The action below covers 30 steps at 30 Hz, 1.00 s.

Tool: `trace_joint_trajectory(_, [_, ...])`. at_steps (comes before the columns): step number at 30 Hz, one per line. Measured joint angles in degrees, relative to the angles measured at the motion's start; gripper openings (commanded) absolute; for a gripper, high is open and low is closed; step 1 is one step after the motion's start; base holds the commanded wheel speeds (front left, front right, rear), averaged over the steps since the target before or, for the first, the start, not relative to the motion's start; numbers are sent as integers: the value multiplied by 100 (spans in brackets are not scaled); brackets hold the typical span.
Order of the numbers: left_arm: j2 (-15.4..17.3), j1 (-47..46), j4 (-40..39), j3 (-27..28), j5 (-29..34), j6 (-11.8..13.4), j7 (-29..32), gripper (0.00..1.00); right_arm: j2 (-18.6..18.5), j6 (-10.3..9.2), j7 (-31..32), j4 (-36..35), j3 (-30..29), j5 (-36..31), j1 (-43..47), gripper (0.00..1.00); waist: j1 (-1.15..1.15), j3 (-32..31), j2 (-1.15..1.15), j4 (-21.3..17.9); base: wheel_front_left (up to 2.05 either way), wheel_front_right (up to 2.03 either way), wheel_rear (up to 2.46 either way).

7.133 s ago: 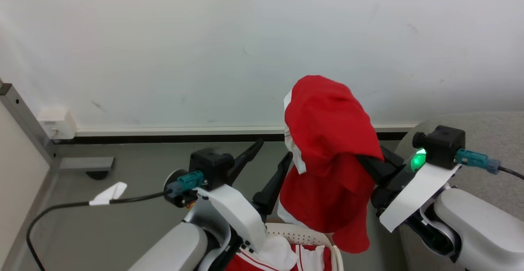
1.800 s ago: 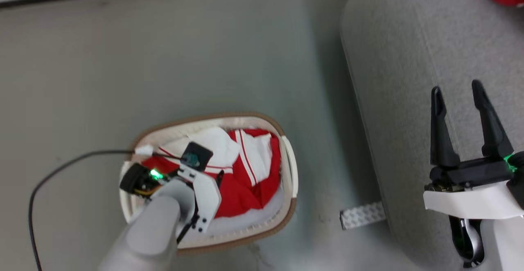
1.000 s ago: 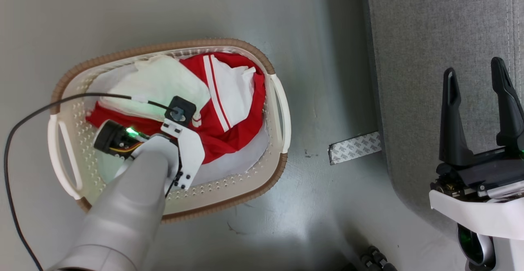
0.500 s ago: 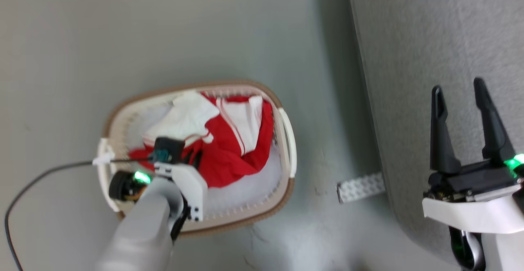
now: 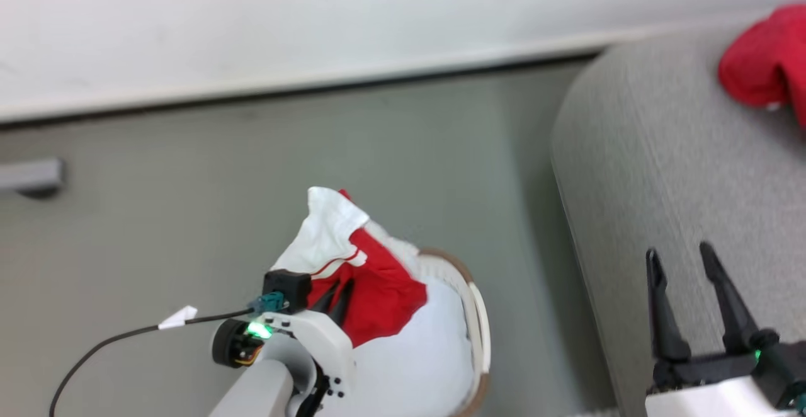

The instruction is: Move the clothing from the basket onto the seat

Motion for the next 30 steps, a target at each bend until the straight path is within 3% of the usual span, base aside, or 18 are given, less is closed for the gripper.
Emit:
trace_joint_trajectory(6, [58, 380, -1265, -21, -125, 202, 425, 0, -1, -1, 0, 210, 30, -134, 411, 100, 0, -872, 0, 259, 0, 0, 0])
trace_joint_trajectory(18, [623, 1044, -4242, 232, -229, 818, 1382, 0, 1, -1, 0, 431, 425, -237, 732, 100, 0, -1931, 0, 533, 0, 0, 0])
trace_joint_trajectory(22, [770, 1121, -4875, 227, -227, 872, 1666, 0, -145, 0, 0, 450, 975, -321, 651, 100, 1, -2051, 0, 527, 0, 0, 0])
trace_joint_trajectory(30, [847, 1227, -5545, 79, -218, 953, 2042, 0, -1004, -1, 0, 573, 2486, -138, -397, 100, 2, -2103, 0, 558, 0, 0, 0])
